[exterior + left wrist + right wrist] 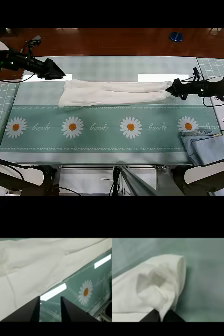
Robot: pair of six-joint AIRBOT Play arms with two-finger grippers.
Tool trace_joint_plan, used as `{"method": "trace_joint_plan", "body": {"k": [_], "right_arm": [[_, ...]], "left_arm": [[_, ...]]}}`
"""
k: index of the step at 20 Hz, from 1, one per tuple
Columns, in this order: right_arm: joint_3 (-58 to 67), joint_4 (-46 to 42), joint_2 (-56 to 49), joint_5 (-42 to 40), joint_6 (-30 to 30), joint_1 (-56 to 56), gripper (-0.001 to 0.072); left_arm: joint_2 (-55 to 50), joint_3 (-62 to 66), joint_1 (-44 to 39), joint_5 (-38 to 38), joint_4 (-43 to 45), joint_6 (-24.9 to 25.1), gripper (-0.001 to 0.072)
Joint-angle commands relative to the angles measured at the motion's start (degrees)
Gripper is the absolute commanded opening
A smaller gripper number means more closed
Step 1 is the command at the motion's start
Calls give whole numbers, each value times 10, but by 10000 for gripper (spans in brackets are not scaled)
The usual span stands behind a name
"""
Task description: Fold the shirts.
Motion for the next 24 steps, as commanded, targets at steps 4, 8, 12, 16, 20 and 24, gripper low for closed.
{"method": "trace_joint_plan", "body": {"k": [4, 8, 12, 16, 20, 24], "right_arm": [[58, 8, 103, 74, -21, 5, 25], [61, -44, 217, 120, 4, 5, 25], [61, -86, 313, 178, 19, 5, 25], [61, -144, 399, 208, 42, 5, 25], [61, -164, 450, 238, 53, 5, 24], [61, -162, 462, 259, 56, 6, 25]], "left_arm": [[5, 1, -23, -10, -42, -32, 24], [5, 1, -98, 12, -73, -66, 23], [2, 1, -225, 81, -73, -82, 23], [-11, 1, -351, 198, -73, -118, 24], [-42, 1, -443, 287, -82, -139, 23], [-97, 1, -497, 333, -181, -137, 23]]}}
